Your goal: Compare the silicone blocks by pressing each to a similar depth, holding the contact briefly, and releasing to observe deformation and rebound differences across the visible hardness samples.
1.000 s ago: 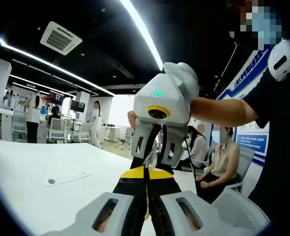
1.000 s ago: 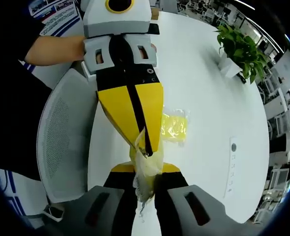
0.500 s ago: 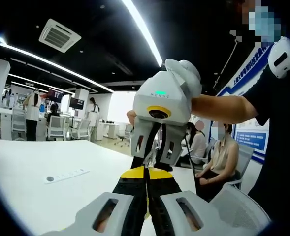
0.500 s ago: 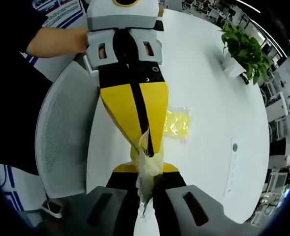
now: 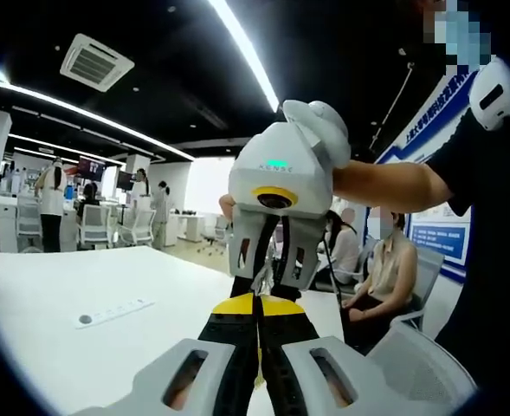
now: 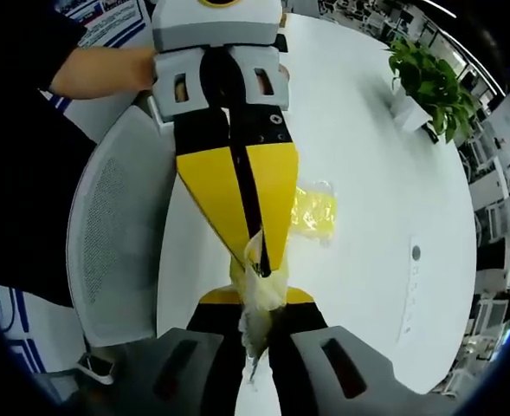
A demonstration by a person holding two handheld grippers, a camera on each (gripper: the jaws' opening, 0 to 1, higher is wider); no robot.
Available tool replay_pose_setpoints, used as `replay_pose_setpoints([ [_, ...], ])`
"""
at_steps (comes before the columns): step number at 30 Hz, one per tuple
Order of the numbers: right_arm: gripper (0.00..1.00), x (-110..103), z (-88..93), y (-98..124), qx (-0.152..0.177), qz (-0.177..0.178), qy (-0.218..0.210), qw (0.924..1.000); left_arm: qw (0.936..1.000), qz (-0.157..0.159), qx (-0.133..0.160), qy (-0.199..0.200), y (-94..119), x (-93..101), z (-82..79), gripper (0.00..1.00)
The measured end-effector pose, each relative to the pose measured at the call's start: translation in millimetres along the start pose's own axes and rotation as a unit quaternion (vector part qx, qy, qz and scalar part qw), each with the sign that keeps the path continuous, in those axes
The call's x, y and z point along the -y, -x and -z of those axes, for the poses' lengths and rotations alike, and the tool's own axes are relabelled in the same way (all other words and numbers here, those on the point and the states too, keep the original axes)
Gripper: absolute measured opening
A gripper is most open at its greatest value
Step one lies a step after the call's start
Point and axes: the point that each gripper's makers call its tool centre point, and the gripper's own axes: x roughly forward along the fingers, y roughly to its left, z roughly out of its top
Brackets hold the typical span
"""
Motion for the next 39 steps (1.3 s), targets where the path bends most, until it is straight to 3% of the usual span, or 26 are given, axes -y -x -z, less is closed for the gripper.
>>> replay_pose_setpoints([
  [8,0.05,2,3.3,4,0.002,0.005,-0.008,1.0000,1.0000,0.001,0.002,0.002,-5,2.6,-2.5,0.00],
  [12,0.08,0,5.8,5,0.005,0.005,-0.048,0.9988,1.0000,0.001,0.000,0.003,-7,3.0,-2.5,0.00],
  [29,0.18,0,3.3,7,0.032,0.030,-0.021,0.9988,0.9999,0.011,-0.007,-0.001,-13,6.8,-6.6,0.00],
  [39,0.22,-7,8.1,-1,0.034,0.030,-0.021,0.9987,0.9995,0.014,-0.027,-0.002,-12,10.8,5.0,0.00],
])
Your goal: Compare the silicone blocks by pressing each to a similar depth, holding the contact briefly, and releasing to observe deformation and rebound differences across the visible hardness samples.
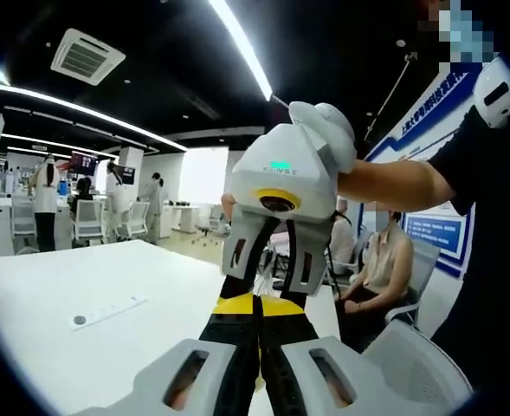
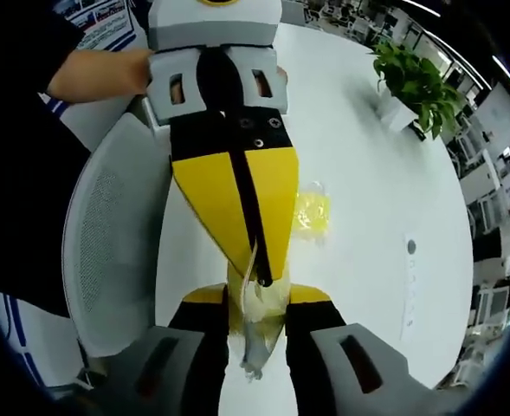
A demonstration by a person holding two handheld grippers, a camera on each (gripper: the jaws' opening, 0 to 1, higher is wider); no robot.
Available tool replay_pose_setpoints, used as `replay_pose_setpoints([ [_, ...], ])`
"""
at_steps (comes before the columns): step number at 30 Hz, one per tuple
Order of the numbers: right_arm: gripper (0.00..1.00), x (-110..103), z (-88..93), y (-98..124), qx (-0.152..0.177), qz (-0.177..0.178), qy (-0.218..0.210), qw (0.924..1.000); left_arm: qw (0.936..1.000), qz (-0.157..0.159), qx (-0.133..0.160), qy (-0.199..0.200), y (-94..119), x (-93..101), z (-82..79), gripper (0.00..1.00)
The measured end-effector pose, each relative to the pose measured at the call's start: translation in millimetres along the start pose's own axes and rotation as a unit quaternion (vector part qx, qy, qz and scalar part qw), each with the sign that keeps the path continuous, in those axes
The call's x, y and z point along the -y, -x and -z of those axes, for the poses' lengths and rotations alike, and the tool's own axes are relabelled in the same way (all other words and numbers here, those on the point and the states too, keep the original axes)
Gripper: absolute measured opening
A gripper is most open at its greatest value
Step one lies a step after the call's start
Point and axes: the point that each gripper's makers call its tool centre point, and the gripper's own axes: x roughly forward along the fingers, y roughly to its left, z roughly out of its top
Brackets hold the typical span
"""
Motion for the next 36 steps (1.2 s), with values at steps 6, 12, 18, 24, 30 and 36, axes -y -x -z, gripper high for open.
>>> replay_pose_setpoints([
  [6,0.22,-1,1.7,-1,0.003,0.002,0.001,1.0000,1.0000,0.001,-0.003,0.003,0,0.6,3.4,0.00],
  [12,0.25,-1,2.4,0,0.012,0.003,0.001,0.9999,1.0000,0.002,-0.004,0.008,-1,-0.6,4.9,0.00],
  [18,0.33,6,5.7,7,0.029,0.022,-0.003,0.9993,0.9999,-0.003,-0.009,0.013,1,-3.1,10.5,0.00],
  [24,0.41,8,9.6,13,0.057,0.043,-0.013,0.9973,0.9997,-0.002,-0.013,0.021,2,-4.2,15.9,0.00],
  [30,0.40,5,14.4,25,0.082,0.060,-0.020,0.9946,0.9994,-0.004,-0.021,0.027,-1,-4.4,24.4,0.00],
  [36,0.40,3,15.9,46,0.131,0.096,-0.030,0.9863,0.9991,-0.010,-0.023,0.033,-3,-6.6,26.9,0.00],
])
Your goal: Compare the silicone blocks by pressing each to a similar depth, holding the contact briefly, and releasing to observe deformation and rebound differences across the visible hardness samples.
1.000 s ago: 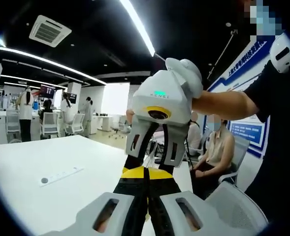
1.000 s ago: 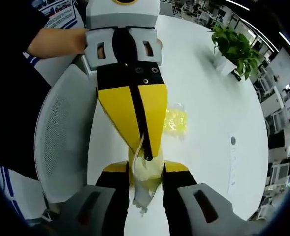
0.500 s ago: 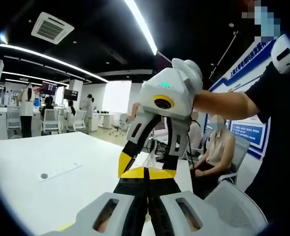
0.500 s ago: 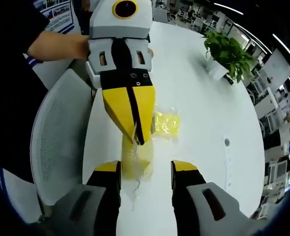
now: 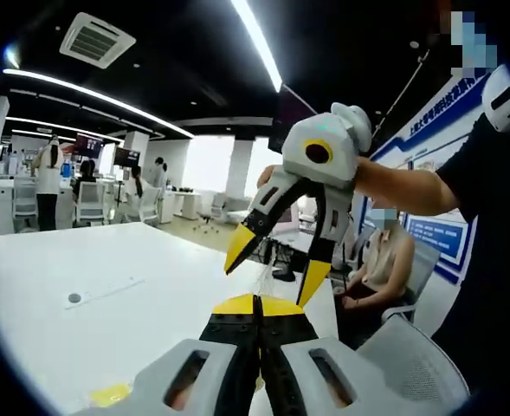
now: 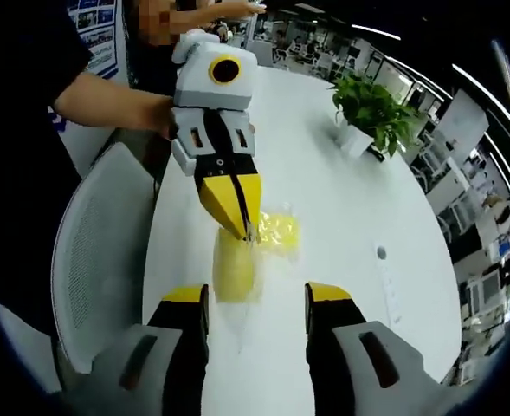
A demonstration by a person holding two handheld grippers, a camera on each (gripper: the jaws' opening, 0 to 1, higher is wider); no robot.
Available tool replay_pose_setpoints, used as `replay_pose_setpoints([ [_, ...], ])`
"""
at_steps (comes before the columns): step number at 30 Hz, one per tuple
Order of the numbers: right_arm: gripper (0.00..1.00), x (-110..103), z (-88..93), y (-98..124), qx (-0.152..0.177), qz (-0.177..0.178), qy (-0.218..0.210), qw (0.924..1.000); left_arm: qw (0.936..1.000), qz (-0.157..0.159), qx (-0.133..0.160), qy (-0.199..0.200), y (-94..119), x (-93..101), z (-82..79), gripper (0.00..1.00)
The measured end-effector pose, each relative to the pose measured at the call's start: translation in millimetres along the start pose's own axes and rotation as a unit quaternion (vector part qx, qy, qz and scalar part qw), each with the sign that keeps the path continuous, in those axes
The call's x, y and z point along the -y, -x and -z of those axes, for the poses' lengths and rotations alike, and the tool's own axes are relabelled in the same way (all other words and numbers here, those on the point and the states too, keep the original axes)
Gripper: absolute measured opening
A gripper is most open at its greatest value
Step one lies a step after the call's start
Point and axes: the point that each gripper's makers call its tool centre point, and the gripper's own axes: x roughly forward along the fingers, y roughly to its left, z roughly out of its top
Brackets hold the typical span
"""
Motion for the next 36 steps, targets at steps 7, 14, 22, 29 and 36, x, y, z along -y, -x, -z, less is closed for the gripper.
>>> replay_pose_setpoints([
  [7,0.41,1,-0.6,29,0.100,0.072,-0.030,0.9919,0.9999,-0.007,-0.003,0.008,-1,-4.3,4.3,0.00],
  [14,0.42,-7,18.9,51,0.165,0.166,-0.077,0.9693,0.9997,-0.011,-0.007,0.023,-5,-7.0,12.8,0.00],
  [22,0.40,-23,49.5,72,0.196,0.234,-0.132,0.9431,0.9988,-0.014,-0.007,0.046,-14,-6.1,22.6,0.00],
  [29,0.42,-29,61.3,91,0.244,0.285,-0.180,0.9095,0.9978,-0.019,0.000,0.063,-20,-5.3,26.1,0.00],
  [36,0.41,-30,68.8,103,0.272,0.322,-0.208,0.8829,0.9969,-0.021,0.005,0.075,-26,-4.5,28.9,0.00],
])
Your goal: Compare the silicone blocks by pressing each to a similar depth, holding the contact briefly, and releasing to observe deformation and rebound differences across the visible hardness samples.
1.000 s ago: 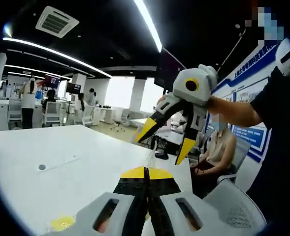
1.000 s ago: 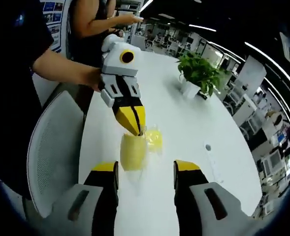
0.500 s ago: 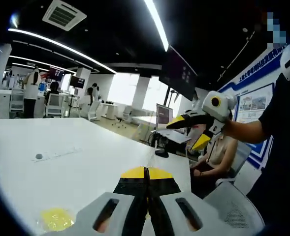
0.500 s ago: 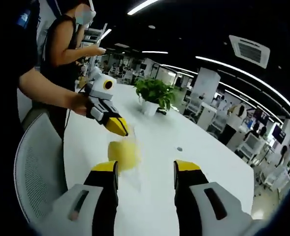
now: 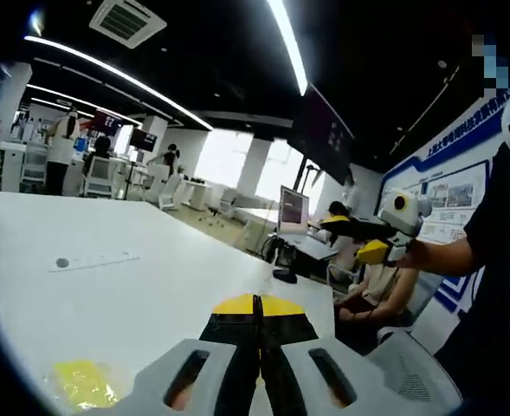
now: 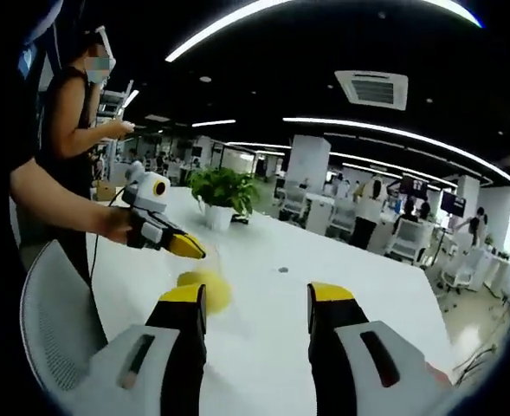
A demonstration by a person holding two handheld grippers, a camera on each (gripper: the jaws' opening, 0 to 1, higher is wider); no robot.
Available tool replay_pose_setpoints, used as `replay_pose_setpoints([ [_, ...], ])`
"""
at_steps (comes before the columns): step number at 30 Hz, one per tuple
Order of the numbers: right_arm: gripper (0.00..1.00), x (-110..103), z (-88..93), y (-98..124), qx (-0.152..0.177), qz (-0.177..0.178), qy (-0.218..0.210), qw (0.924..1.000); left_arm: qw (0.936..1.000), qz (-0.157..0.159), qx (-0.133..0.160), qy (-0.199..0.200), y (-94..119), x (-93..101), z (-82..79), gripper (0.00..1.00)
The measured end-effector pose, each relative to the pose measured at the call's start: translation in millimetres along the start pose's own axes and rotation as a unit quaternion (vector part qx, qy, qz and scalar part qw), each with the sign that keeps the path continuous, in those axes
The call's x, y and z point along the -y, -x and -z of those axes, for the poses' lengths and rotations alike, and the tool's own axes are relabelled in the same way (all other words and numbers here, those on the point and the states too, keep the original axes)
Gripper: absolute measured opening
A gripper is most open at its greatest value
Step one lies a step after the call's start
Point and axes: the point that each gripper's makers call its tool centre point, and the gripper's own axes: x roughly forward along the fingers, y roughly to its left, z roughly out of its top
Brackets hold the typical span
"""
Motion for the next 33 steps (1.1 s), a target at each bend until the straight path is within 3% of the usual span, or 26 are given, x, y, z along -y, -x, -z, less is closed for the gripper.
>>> replay_pose_setpoints([
  [3,0.42,-1,-2.2,2,0.016,0.010,-0.018,0.9997,1.0000,-0.004,0.002,0.000,-1,-1.4,0.5,0.00],
  [5,0.42,2,-5.6,5,0.036,0.036,-0.033,0.9982,1.0000,-0.003,0.007,0.004,-1,-1.0,-0.7,0.00],
  [11,0.41,13,-10.8,17,0.085,0.101,-0.104,0.9858,0.9998,-0.008,0.015,0.007,0,-4.5,-3.3,0.00],
  [19,0.39,7,-2.9,20,0.075,0.103,-0.118,0.9848,0.9992,-0.012,0.028,0.024,-5,-11.2,-3.9,0.00],
  [26,0.37,2,-3.3,22,0.063,0.095,-0.092,0.9892,0.9982,-0.019,0.035,0.045,-17,-18.9,3.6,0.00],
  [30,0.37,4,-5.1,23,0.062,0.095,-0.090,0.9895,0.9956,-0.031,0.050,0.074,-27,-26.0,6.5,0.00],
  [33,0.37,6,-6.3,24,0.063,0.096,-0.087,0.9895,0.9892,-0.057,0.072,0.114,-32,-46.5,11.0,0.00],
])
